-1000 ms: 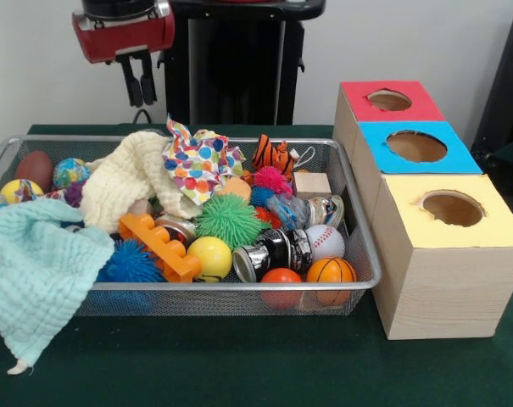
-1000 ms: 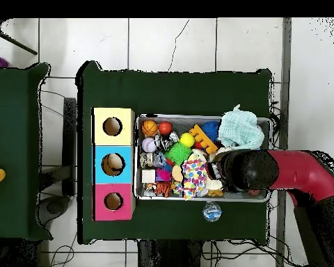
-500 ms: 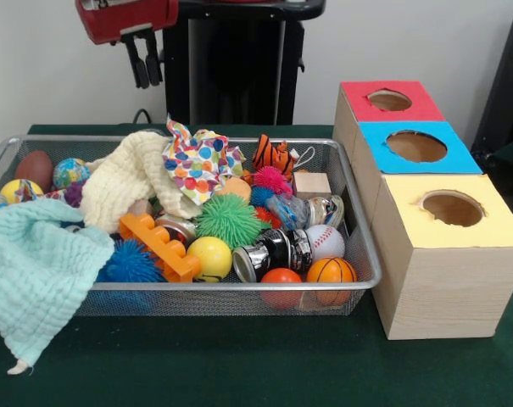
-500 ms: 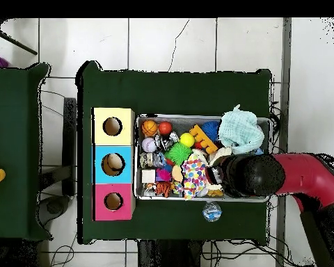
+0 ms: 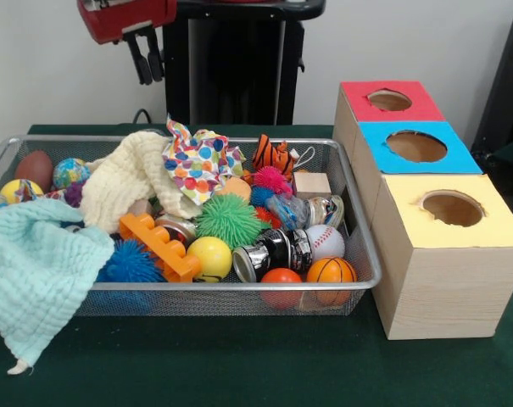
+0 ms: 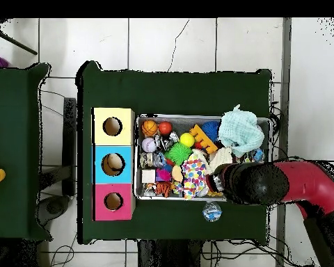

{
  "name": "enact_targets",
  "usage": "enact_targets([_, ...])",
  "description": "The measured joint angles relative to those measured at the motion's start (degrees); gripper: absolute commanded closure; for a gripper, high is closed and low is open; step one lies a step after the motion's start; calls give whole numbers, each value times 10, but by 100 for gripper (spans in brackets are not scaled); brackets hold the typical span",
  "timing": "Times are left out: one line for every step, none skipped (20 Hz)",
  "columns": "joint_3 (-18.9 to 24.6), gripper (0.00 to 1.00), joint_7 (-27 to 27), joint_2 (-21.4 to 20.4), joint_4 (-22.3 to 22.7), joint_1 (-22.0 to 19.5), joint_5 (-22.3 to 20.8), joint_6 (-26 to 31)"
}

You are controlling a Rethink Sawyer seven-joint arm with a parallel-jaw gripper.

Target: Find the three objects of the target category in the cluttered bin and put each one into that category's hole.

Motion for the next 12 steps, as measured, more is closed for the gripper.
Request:
enact_targets([0, 100, 0, 3, 1, 0, -3, 0])
enact_targets([0, 100, 0, 5, 2, 0, -5, 0])
enact_targets([0, 100, 0, 8, 3, 1, -8, 0])
enact_targets([0, 100, 0, 13, 3, 1, -12, 0])
enact_targets([-1, 100, 0, 24, 3, 3, -20, 0])
enact_targets([-2, 100, 0, 31, 3, 5, -25, 0])
enact_targets([-3, 100, 0, 36, 3, 6, -28, 0])
enact_targets([-4, 100, 0, 41, 2, 7, -31, 0])
enact_targets([-9, 100, 0, 55, 0, 11, -39, 0])
enact_targets([-11, 100, 0, 61, -2, 12, -42, 0])
enact_targets([-13, 100, 0, 67, -3, 14, -45, 0])
enact_targets([-19, 100, 0, 87, -8, 19, -53, 0])
